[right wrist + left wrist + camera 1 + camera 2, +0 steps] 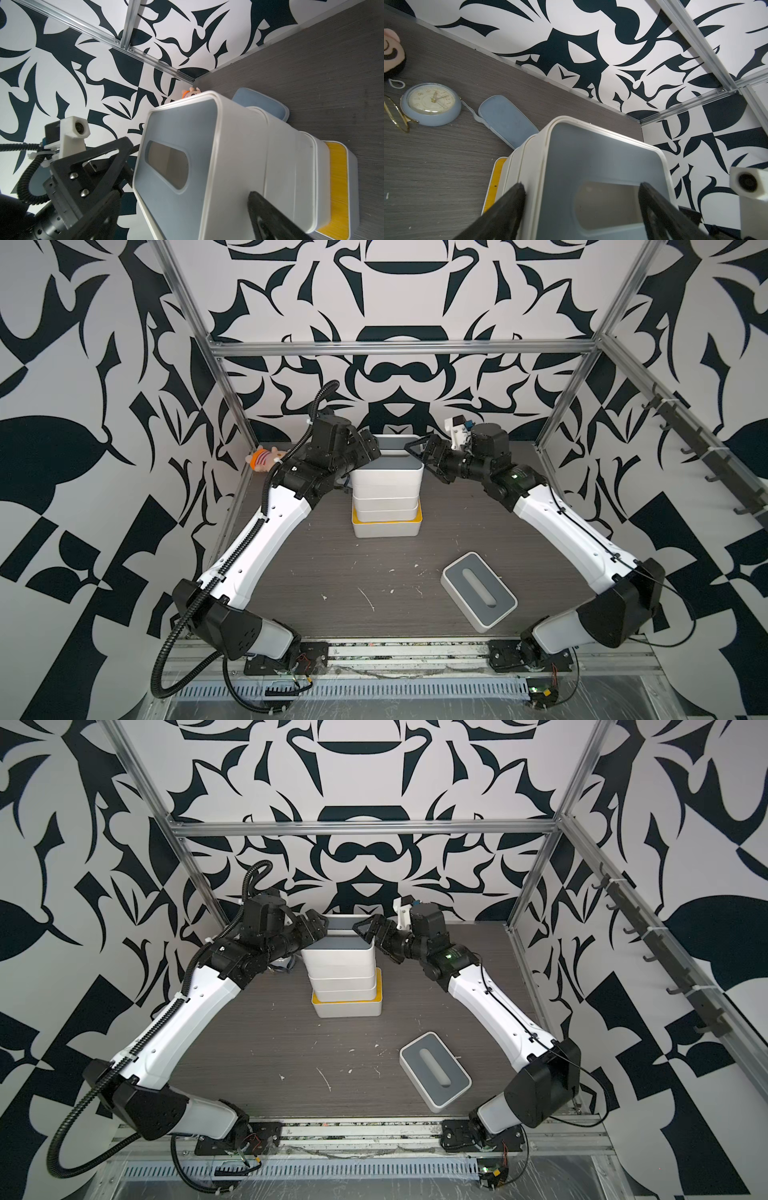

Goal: Stack the tissue boxes
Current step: Place the tissue box at the tissue box.

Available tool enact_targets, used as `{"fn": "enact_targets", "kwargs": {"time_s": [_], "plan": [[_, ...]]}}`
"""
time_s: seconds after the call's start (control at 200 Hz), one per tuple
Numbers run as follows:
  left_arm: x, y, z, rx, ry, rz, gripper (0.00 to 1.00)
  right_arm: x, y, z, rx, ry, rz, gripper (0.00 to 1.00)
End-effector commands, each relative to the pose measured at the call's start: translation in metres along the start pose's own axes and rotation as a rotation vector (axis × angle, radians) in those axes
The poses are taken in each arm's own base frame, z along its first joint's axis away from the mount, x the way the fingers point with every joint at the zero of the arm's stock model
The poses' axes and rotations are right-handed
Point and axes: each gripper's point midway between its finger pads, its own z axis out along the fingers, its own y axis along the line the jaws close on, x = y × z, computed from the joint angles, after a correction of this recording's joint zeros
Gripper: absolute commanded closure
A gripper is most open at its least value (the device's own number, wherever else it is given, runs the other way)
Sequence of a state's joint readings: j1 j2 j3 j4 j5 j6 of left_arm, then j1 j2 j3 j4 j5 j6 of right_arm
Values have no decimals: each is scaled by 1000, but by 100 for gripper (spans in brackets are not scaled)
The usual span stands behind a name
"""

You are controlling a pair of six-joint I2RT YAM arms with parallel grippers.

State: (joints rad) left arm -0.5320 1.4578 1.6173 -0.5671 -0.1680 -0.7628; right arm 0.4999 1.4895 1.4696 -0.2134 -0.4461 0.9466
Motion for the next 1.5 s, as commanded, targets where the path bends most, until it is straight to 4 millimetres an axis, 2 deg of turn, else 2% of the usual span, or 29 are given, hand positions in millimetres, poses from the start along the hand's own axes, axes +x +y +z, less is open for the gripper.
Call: {"fn": "enact_targets", "kwargs": {"time_s": [0.0,0.18,0.455,0.745,0.95,1.06,1.16,1.31,1.32,1.35,1.49], "plan": [[-4,-16,0,54,-4,2,11,-5,41,-7,-118,-4,-63,0],[-4,-20,2,67,9,6,11,-8,45,-7,-128,-9,-70,1],[-6,-11,1,25,-14,9,10,-7,40,-10,-101,-21,-80,1],[-9,0,-11,-20,-43,24,3,-7,33,-26,-47,-53,-109,1],[-7,8,-25,-41,-47,38,0,-8,23,-45,-8,-78,-121,1],[-4,13,-30,-53,-38,42,1,-7,11,-54,16,-79,-109,1],[2,19,-37,-71,-18,57,1,1,-2,-66,81,-61,-129,1],[24,36,-52,-103,34,70,1,21,-33,-94,246,-29,-179,0],[21,36,-61,-93,20,65,1,23,-34,-96,255,-28,-183,0],[25,38,-68,-92,23,62,1,27,-40,-103,285,-26,-194,0],[51,48,-81,-119,67,74,1,48,-72,-132,433,3,-202,1]]}}
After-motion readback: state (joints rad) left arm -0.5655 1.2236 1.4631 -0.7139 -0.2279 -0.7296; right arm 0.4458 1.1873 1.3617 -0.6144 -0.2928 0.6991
